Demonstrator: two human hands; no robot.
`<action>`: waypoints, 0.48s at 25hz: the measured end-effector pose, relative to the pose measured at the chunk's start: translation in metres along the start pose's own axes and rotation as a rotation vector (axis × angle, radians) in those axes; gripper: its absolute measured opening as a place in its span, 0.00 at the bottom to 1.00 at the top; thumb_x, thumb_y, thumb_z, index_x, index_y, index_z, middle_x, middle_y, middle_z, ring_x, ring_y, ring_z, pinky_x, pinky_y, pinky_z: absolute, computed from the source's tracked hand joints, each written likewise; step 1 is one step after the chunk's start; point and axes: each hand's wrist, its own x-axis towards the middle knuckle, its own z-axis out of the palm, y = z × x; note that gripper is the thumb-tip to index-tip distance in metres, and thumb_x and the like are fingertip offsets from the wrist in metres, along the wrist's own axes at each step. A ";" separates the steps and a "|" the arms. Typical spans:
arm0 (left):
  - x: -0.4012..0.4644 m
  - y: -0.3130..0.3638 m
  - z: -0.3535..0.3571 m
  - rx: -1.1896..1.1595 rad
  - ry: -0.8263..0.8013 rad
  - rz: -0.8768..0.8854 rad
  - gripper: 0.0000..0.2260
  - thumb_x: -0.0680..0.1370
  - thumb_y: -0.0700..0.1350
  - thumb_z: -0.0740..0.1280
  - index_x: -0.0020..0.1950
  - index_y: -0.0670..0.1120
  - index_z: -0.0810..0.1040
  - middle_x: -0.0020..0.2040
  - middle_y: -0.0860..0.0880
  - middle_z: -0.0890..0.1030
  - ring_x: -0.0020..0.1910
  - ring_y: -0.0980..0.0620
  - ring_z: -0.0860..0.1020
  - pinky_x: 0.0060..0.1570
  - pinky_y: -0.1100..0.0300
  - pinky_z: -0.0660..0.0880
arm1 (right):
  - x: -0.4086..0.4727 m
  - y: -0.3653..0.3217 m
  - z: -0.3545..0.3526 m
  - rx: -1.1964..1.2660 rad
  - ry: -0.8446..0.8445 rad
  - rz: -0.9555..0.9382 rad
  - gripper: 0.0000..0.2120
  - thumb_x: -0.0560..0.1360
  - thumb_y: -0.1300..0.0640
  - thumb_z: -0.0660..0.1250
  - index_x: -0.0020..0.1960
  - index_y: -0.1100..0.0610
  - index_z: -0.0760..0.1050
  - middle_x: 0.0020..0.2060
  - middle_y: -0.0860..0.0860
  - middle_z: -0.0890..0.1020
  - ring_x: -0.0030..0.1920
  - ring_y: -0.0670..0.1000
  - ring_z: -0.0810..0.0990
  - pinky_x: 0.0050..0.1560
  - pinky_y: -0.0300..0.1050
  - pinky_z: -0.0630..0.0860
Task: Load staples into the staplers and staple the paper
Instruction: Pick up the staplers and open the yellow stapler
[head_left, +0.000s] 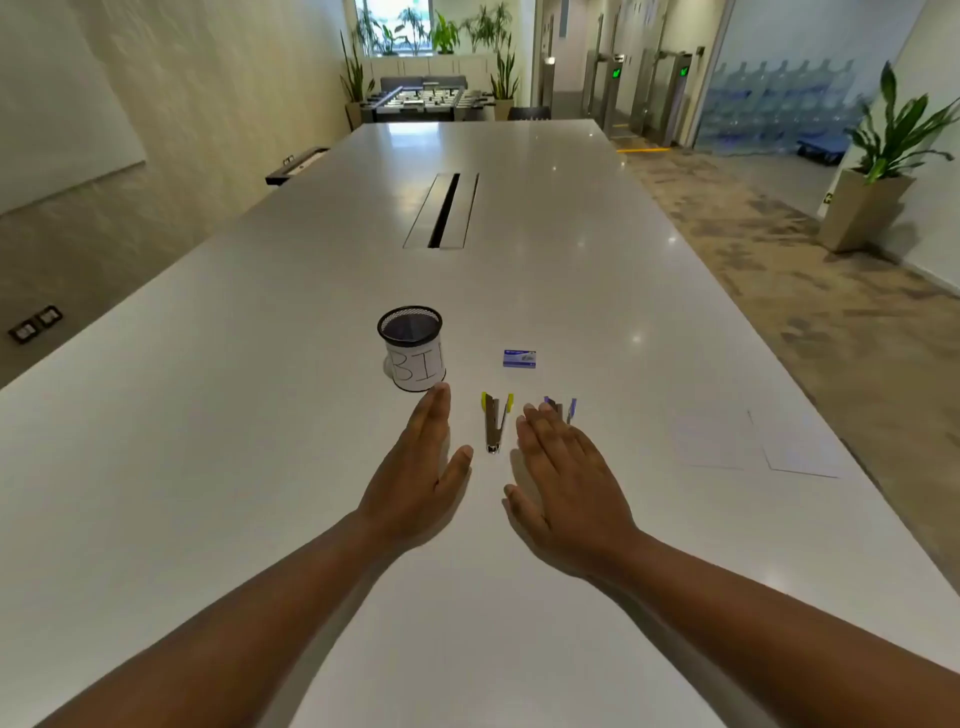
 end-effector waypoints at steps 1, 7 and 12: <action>-0.002 0.000 0.001 -0.016 -0.001 -0.023 0.32 0.83 0.59 0.54 0.83 0.52 0.46 0.82 0.61 0.48 0.77 0.72 0.42 0.71 0.74 0.43 | -0.001 -0.002 0.003 -0.016 0.018 -0.044 0.33 0.81 0.44 0.57 0.80 0.60 0.58 0.80 0.57 0.60 0.82 0.54 0.54 0.80 0.49 0.52; -0.012 -0.007 0.007 -0.016 0.015 -0.049 0.19 0.82 0.48 0.65 0.73 0.47 0.75 0.70 0.50 0.78 0.68 0.53 0.75 0.67 0.65 0.66 | 0.003 -0.012 0.014 0.100 -0.045 -0.045 0.28 0.81 0.55 0.63 0.78 0.65 0.63 0.77 0.61 0.68 0.77 0.56 0.65 0.77 0.45 0.59; 0.000 0.005 0.007 -0.188 0.060 -0.207 0.18 0.82 0.39 0.64 0.73 0.46 0.76 0.66 0.49 0.82 0.64 0.56 0.78 0.60 0.79 0.65 | 0.022 -0.016 0.029 0.324 -0.145 0.193 0.31 0.82 0.52 0.59 0.82 0.59 0.54 0.82 0.54 0.57 0.82 0.50 0.53 0.80 0.47 0.56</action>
